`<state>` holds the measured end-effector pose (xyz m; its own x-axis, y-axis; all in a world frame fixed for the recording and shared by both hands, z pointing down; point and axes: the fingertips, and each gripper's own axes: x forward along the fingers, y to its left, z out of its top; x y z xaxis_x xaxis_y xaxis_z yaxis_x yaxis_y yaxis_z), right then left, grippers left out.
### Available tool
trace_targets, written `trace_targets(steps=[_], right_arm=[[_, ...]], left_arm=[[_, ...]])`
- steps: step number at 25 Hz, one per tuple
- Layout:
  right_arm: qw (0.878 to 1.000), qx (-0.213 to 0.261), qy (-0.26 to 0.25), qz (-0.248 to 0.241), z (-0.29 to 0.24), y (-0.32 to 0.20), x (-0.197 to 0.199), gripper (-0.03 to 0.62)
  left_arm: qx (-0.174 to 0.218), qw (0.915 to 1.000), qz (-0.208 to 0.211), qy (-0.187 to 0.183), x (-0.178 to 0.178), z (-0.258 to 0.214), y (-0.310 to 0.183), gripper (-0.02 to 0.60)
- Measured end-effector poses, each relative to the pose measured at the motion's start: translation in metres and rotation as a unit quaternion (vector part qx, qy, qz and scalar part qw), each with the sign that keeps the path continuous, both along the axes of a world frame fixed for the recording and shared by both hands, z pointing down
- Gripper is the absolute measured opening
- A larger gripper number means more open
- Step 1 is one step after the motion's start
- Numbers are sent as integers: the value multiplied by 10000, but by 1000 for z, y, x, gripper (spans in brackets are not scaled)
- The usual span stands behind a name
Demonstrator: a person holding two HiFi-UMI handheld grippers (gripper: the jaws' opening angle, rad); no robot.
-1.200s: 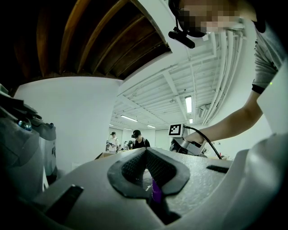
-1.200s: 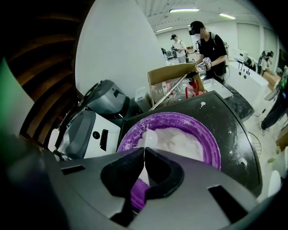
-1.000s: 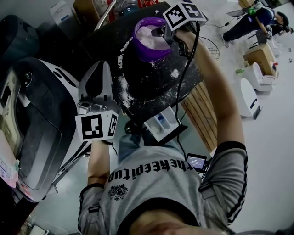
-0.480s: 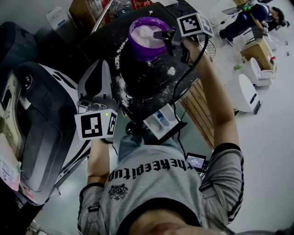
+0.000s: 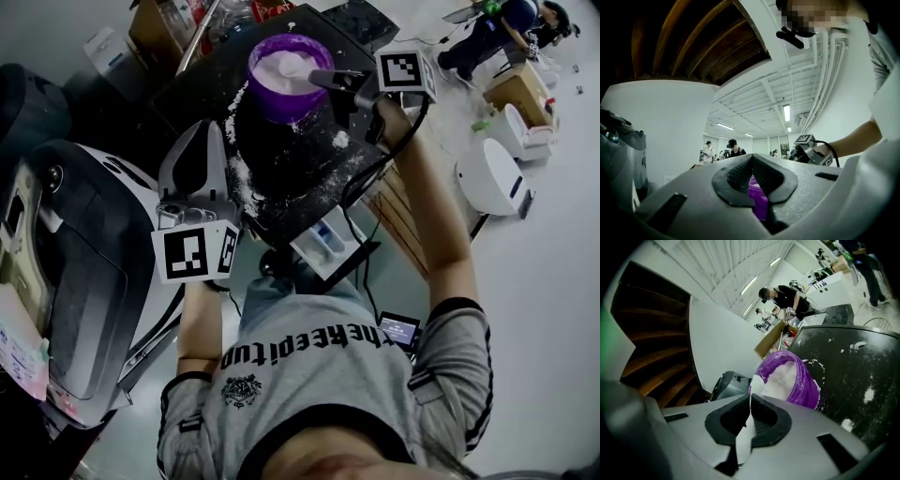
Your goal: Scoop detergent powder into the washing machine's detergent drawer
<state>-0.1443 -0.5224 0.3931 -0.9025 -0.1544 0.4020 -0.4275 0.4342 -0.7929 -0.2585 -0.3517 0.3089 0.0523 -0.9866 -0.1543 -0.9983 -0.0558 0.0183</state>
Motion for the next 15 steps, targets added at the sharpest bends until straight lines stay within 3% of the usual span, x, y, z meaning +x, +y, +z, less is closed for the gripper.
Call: trace_targets(steps=[7, 15], right_arm=[[9973, -116, -602, 395, -6, 19, 11, 6], [9845, -415, -1412, 955, -9, 34, 27, 6]], left_arm=[[45, 9998, 174, -38, 9, -7, 3, 3], [99, 9992, 355, -122, 20, -13, 12, 3]])
